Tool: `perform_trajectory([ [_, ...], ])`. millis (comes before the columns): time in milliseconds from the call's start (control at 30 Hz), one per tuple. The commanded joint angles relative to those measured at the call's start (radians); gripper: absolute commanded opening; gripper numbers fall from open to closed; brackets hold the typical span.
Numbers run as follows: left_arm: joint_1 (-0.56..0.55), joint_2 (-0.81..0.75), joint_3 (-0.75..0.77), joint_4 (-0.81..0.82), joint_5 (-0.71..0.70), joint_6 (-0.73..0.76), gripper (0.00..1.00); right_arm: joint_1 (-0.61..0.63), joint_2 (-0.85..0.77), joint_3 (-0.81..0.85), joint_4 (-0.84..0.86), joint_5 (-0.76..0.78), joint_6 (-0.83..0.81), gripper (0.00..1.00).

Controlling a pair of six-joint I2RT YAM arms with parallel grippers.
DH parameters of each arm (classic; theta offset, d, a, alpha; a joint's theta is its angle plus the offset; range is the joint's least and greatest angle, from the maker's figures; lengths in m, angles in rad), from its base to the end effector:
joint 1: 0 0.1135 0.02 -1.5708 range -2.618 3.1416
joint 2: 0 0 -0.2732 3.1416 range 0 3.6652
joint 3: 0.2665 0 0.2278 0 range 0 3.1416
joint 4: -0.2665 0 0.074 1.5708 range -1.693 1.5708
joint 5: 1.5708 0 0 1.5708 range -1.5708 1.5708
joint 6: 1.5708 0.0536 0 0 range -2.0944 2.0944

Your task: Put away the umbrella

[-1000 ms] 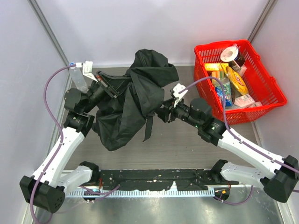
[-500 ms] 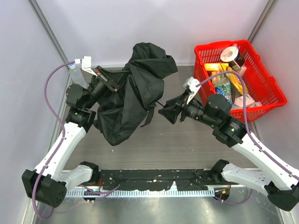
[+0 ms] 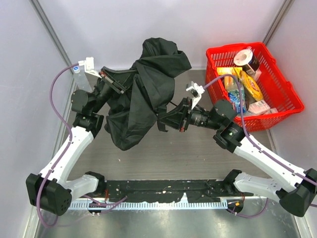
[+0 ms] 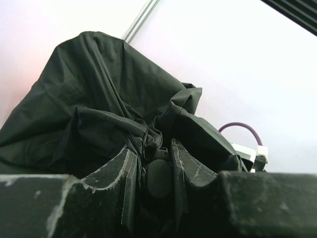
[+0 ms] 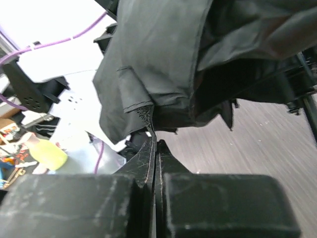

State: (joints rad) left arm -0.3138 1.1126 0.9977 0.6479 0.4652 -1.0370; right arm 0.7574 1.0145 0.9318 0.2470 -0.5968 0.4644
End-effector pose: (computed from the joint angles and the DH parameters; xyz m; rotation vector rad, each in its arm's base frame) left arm 0.2107 -0.0937 0.4549 0.0385 1.2165 -1.4386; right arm 0.1366 0.1706 0.4065 -0.7586 1.4070 1.3952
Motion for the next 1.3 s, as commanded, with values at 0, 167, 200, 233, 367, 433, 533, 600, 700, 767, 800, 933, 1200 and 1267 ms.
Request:
perform_trajectory([
  [0,0.004,-0.004,0.029,0.177,-0.085,0.032,0.00,0.008,-0.034,0.001,0.145,-0.038,0.104,0.01],
  [167,0.005,0.032,-0.048,0.295,-0.229,0.136,0.00,0.072,-0.005,0.042,0.276,-0.025,0.279,0.01],
  [200,0.005,0.042,-0.062,0.336,-0.261,0.159,0.00,0.109,0.013,0.048,0.282,0.001,0.311,0.01],
  [233,0.002,0.056,-0.076,0.378,-0.296,0.182,0.00,0.123,0.024,0.061,0.290,0.012,0.342,0.01],
  [367,0.005,0.108,-0.077,0.460,-0.385,0.239,0.00,0.166,0.090,0.076,0.314,0.055,0.449,0.01],
  [433,0.005,0.127,-0.073,0.496,-0.411,0.224,0.00,0.169,0.107,0.058,0.356,0.061,0.477,0.01],
  [533,0.005,0.148,-0.070,0.528,-0.494,0.103,0.00,0.177,0.156,0.026,0.422,0.089,0.513,0.01],
  [600,0.005,0.162,-0.074,0.590,-0.517,0.020,0.00,0.181,0.209,0.021,0.471,0.071,0.510,0.01],
  [700,0.004,0.147,-0.082,0.578,-0.595,-0.131,0.00,0.203,0.257,-0.017,0.492,0.103,0.424,0.01],
  [767,0.005,0.139,-0.076,0.581,-0.609,-0.197,0.00,0.227,0.286,-0.031,0.477,0.127,0.329,0.01],
  [800,0.005,0.138,-0.076,0.584,-0.615,-0.231,0.00,0.237,0.298,-0.039,0.472,0.138,0.271,0.01],
  [933,0.002,0.122,-0.080,0.573,-0.639,-0.369,0.00,0.266,0.371,-0.048,0.558,0.178,0.233,0.01],
  [1200,-0.038,0.119,-0.125,0.553,-0.646,-0.619,0.00,0.275,0.493,0.021,0.403,0.328,-0.046,0.01],
  [1267,-0.039,0.115,-0.133,0.533,-0.628,-0.671,0.00,0.275,0.510,0.061,0.289,0.427,-0.166,0.01],
])
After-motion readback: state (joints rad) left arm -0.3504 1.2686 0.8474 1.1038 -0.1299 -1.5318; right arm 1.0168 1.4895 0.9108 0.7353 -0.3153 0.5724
